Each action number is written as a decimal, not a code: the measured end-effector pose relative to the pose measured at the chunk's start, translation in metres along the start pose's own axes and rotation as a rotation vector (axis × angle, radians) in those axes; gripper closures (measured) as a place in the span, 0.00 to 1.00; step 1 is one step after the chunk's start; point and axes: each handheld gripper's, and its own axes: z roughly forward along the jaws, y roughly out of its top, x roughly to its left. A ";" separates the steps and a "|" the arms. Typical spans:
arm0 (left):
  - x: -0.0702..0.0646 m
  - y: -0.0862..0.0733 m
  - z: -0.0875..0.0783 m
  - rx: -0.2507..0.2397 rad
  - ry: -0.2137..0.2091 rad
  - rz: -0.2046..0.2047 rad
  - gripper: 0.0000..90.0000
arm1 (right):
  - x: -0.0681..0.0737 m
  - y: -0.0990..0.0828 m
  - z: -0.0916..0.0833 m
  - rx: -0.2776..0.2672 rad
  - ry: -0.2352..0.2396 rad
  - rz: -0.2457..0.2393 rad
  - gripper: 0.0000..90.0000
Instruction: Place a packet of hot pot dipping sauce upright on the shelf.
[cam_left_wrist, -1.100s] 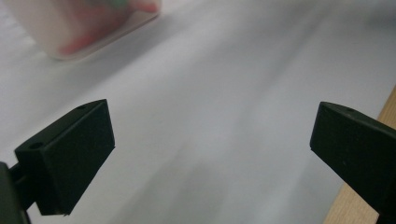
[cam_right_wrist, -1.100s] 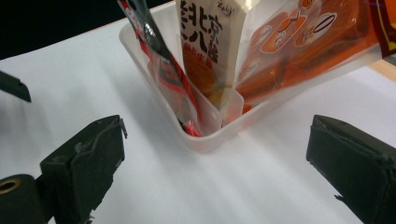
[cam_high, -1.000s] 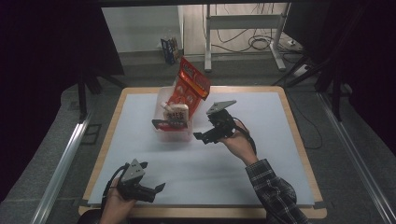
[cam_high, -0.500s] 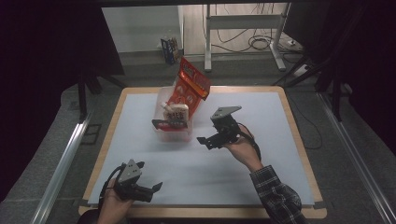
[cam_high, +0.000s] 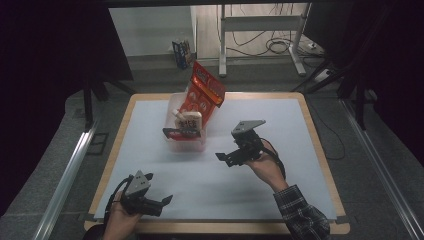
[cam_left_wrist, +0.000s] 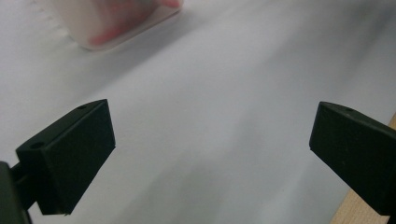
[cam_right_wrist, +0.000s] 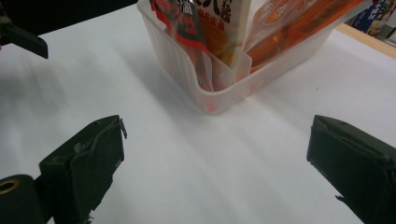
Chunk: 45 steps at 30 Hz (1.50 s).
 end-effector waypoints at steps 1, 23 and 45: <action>0.000 0.000 0.000 0.001 0.000 0.000 0.00 | 0.001 -0.001 -0.001 0.002 -0.003 -0.001 0.04; 0.000 -0.001 0.003 0.012 0.000 0.008 0.00 | 0.012 -0.033 -0.017 0.016 -0.008 0.011 0.00; -0.002 -0.001 0.003 0.024 0.010 0.021 0.00 | 0.025 -0.047 -0.033 0.025 -0.027 -0.009 0.00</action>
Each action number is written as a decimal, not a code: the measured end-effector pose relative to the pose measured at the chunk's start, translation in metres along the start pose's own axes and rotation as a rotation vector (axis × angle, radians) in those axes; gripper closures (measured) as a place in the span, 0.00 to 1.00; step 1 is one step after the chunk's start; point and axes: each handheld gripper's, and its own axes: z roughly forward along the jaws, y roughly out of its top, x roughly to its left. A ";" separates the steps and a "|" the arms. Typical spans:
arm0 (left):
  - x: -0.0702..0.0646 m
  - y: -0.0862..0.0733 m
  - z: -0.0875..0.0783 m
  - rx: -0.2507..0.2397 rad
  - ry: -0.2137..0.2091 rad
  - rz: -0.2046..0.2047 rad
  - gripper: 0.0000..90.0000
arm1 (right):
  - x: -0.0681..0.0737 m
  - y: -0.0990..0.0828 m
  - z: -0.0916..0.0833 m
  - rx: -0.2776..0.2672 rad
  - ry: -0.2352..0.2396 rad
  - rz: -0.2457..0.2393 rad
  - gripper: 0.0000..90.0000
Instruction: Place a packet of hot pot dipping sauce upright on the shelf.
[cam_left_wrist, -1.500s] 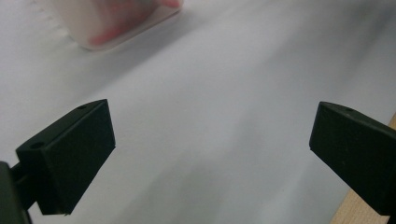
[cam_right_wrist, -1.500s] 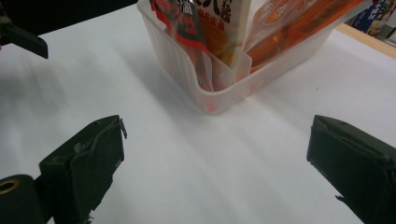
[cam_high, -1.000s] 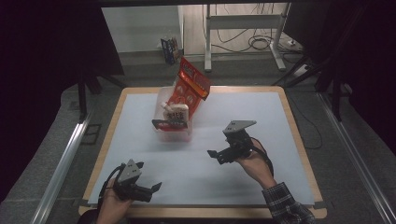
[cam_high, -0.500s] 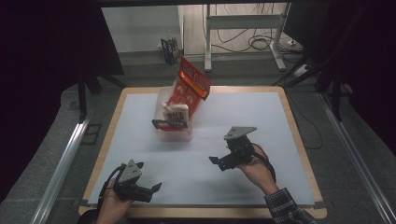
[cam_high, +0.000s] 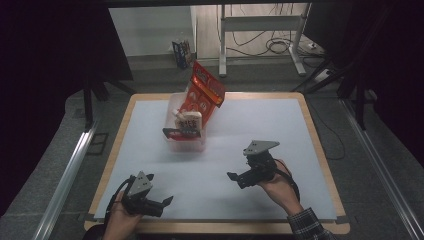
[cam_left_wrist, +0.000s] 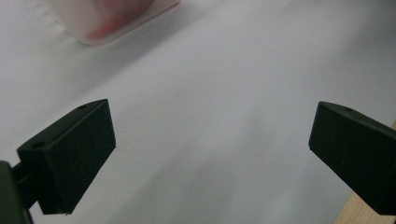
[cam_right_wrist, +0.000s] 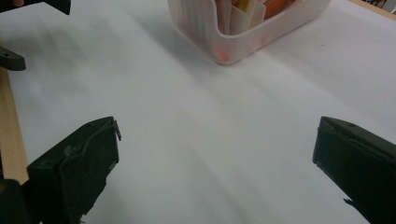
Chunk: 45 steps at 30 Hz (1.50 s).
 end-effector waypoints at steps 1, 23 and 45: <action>0.000 0.000 0.000 0.001 0.001 0.001 0.00 | 0.000 -0.001 -0.001 -0.001 -0.002 0.001 0.00; -0.001 0.000 0.002 0.017 0.005 0.014 0.01 | 0.002 -0.028 -0.021 -0.010 -0.039 0.034 0.00; -0.001 0.000 0.002 0.021 0.009 0.016 0.01 | 0.002 -0.052 -0.043 0.001 -0.106 0.057 0.00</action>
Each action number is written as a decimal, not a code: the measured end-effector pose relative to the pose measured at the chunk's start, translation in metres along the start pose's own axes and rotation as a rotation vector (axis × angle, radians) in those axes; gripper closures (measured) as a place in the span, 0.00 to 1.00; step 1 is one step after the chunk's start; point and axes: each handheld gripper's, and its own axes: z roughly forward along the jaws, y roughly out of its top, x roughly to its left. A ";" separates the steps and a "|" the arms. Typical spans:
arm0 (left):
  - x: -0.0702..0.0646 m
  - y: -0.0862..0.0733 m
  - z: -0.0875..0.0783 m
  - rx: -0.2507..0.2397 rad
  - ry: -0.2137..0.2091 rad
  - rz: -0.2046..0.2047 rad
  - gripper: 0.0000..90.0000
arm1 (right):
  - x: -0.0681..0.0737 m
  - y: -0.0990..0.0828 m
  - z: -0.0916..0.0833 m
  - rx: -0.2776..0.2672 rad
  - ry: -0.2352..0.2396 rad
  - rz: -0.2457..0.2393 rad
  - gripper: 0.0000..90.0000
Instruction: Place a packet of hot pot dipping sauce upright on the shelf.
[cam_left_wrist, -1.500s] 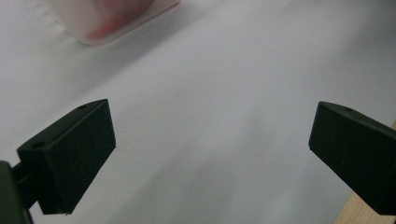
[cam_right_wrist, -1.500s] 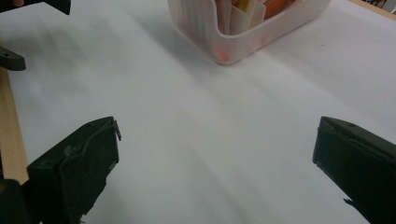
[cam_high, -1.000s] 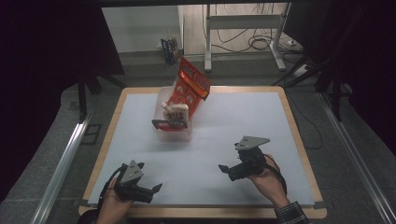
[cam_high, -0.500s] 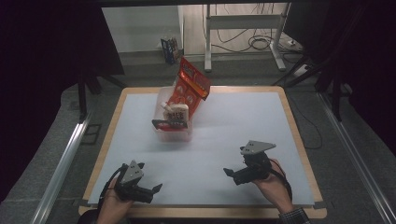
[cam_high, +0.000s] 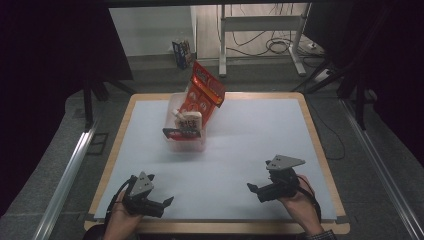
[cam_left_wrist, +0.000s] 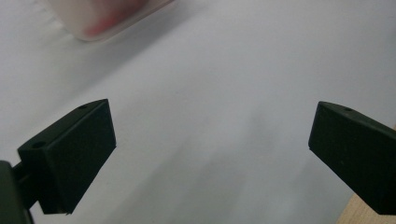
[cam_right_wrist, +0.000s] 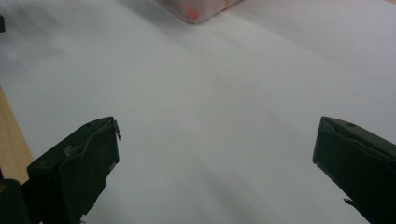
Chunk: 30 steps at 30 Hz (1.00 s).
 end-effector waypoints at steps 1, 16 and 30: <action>0.000 0.000 0.000 0.000 0.000 -0.001 0.01 | 0.000 -0.001 -0.001 -0.001 -0.002 0.002 0.00; 0.000 0.000 0.000 0.003 0.001 0.000 0.01 | -0.006 -0.019 -0.020 -0.015 -0.044 0.045 0.00; 0.002 0.000 -0.001 0.003 0.012 -0.004 0.01 | -0.014 -0.041 -0.036 0.004 -0.117 0.076 0.00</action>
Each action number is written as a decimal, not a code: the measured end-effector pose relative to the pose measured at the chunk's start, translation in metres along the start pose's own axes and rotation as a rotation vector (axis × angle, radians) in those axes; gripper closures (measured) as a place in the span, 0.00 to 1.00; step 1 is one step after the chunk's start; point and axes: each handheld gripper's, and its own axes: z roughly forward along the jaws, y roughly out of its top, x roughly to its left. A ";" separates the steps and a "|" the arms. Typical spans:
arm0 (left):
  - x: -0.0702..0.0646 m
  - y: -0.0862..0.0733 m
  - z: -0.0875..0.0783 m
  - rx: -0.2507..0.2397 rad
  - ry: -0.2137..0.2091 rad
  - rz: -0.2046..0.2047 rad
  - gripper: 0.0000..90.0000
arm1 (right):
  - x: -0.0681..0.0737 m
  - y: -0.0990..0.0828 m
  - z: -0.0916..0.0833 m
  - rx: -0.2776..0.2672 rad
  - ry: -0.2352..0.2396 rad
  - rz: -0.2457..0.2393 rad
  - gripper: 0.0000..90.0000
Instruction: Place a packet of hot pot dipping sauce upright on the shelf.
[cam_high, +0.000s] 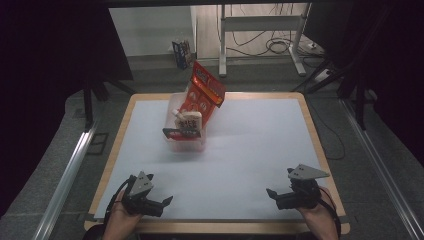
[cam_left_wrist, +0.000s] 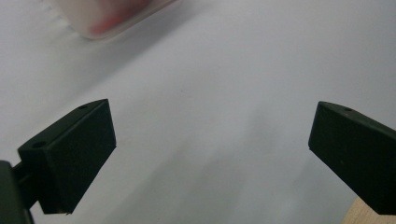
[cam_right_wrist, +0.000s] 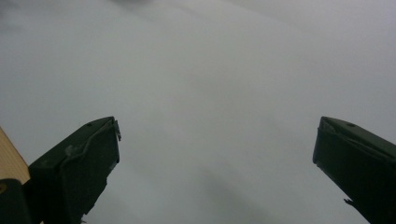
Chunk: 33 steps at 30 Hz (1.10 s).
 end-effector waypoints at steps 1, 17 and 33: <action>0.000 0.000 0.000 -0.001 0.001 0.000 0.01 | -0.002 -0.002 -0.002 -0.003 -0.005 0.010 0.00; 0.004 -0.001 -0.002 -0.003 0.017 -0.007 0.01 | -0.015 -0.031 -0.022 -0.008 -0.061 0.095 0.00; 0.000 -0.001 0.004 0.018 0.013 0.015 0.00 | -0.024 -0.051 -0.021 0.033 -0.064 0.155 0.00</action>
